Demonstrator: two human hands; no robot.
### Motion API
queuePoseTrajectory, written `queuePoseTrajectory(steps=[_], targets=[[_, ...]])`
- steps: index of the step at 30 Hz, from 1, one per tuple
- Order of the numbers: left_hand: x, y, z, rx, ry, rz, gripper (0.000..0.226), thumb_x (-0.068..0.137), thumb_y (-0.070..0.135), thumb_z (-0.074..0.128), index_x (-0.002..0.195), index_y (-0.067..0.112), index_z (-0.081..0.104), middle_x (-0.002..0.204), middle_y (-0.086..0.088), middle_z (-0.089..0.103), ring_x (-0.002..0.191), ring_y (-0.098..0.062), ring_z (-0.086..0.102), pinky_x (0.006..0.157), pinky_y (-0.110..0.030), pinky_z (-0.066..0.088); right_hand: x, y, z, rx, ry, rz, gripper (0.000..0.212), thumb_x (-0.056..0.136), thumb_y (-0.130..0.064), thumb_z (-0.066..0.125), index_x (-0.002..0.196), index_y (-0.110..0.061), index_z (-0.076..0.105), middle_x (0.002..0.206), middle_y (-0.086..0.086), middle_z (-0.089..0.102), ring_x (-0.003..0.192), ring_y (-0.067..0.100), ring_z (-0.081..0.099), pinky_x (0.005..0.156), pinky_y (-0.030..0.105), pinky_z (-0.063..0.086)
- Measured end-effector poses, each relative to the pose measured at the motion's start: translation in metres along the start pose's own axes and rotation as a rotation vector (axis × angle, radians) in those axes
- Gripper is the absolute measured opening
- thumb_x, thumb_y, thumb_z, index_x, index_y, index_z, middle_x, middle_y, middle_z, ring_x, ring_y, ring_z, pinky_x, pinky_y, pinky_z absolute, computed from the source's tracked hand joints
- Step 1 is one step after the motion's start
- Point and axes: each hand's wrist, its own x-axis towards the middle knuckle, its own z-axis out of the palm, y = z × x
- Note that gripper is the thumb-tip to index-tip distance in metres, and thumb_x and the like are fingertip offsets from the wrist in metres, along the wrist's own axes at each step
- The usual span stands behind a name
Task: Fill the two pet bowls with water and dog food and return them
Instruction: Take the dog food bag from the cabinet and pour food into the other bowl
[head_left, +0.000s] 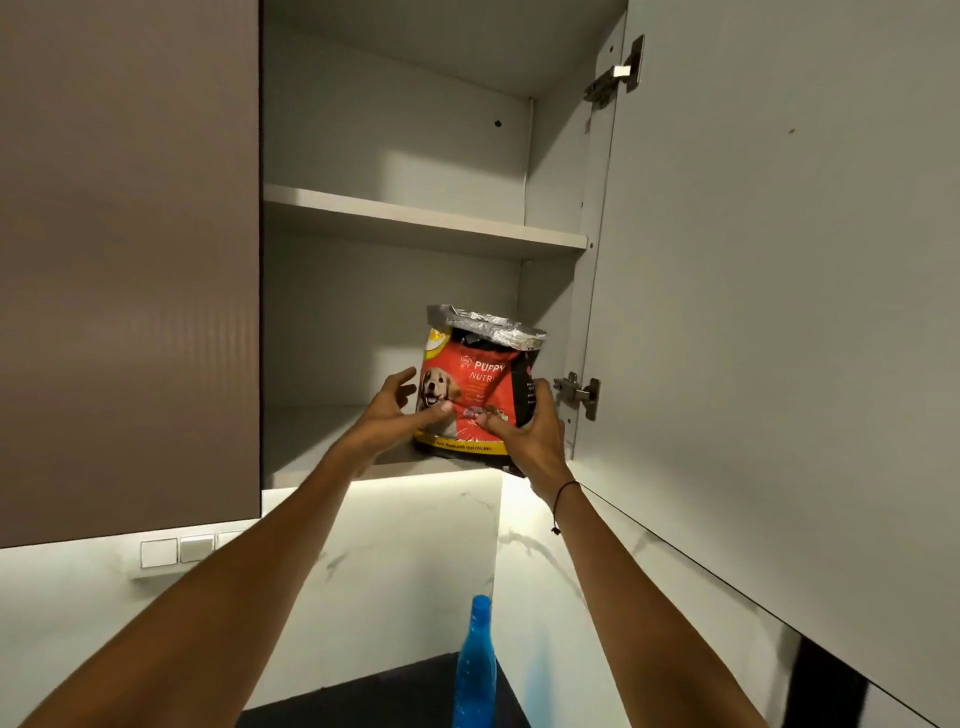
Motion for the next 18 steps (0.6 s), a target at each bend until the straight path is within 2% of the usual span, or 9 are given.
queuePoseTrajectory(steps=[2, 4, 6, 9, 12, 15, 18], targets=[[-0.009, 0.007, -0.007, -0.058, -0.15, -0.008, 0.126, 0.043, 0.068, 0.098, 0.15, 0.026, 0.047, 0.141, -0.005, 0.067, 0.131, -0.026, 0.065, 0.105, -0.039, 0.055, -0.019, -0.013, -0.014, 0.055, -0.038, 0.009, 0.059, 0.081, -0.02, 0.087, 0.125, -0.03, 0.048, 0.117, -0.006, 0.069, 0.101, 0.016, 0.074, 0.07, 0.023, 0.062], [-0.022, 0.016, -0.006, -0.115, -0.324, 0.011, 0.095, 0.063, 0.045, 0.098, 0.143, 0.023, 0.052, 0.129, -0.004, 0.075, 0.122, -0.028, 0.072, 0.095, -0.039, 0.062, -0.039, -0.02, -0.026, 0.101, -0.088, 0.019, 0.059, 0.083, -0.016, 0.085, 0.127, -0.033, 0.05, 0.121, -0.004, 0.071, 0.107, 0.022, 0.074, 0.079, 0.033, 0.064], [-0.039, 0.021, 0.003, -0.153, -0.391, 0.052, 0.071, 0.082, 0.017, 0.088, 0.142, 0.018, 0.051, 0.127, -0.005, 0.076, 0.118, -0.028, 0.074, 0.088, -0.037, 0.064, -0.059, -0.025, -0.036, 0.136, -0.133, 0.034, 0.065, 0.086, -0.014, 0.082, 0.139, -0.029, 0.047, 0.128, -0.001, 0.07, 0.112, 0.022, 0.073, 0.086, 0.041, 0.064], [-0.074, 0.007, 0.019, -0.174, -0.319, 0.088, 0.076, 0.073, 0.02, 0.091, 0.141, 0.015, 0.056, 0.126, -0.004, 0.077, 0.116, -0.025, 0.075, 0.09, -0.035, 0.063, -0.094, -0.029, -0.044, 0.118, -0.137, 0.072, 0.069, 0.085, -0.025, 0.082, 0.142, -0.03, 0.044, 0.132, -0.002, 0.068, 0.113, 0.018, 0.072, 0.087, 0.039, 0.063], [-0.116, -0.031, 0.034, -0.223, -0.233, 0.049, 0.083, 0.059, 0.03, 0.098, 0.132, 0.014, 0.062, 0.12, -0.006, 0.079, 0.11, -0.024, 0.077, 0.091, -0.039, 0.064, -0.133, -0.022, -0.042, 0.028, -0.08, 0.085, 0.079, 0.073, -0.041, 0.087, 0.139, -0.033, 0.045, 0.131, -0.008, 0.067, 0.111, 0.012, 0.072, 0.087, 0.036, 0.063], [-0.163, -0.081, 0.05, -0.279, -0.169, -0.033, 0.096, 0.046, 0.043, 0.104, 0.127, 0.01, 0.064, 0.114, -0.009, 0.081, 0.104, -0.028, 0.079, 0.087, -0.043, 0.065, -0.183, 0.006, -0.035, -0.009, -0.011, 0.096, 0.074, 0.071, -0.037, 0.09, 0.134, -0.029, 0.052, 0.123, -0.008, 0.072, 0.107, 0.012, 0.074, 0.084, 0.031, 0.063], [-0.205, -0.135, 0.059, -0.362, -0.158, -0.173, 0.097, 0.048, 0.031, 0.105, 0.132, 0.007, 0.061, 0.115, -0.013, 0.08, 0.105, -0.033, 0.078, 0.083, -0.043, 0.066, -0.236, 0.043, -0.03, -0.015, 0.047, 0.162, 0.067, 0.07, -0.037, 0.093, 0.127, -0.026, 0.059, 0.116, -0.009, 0.076, 0.104, 0.015, 0.075, 0.084, 0.031, 0.063]])
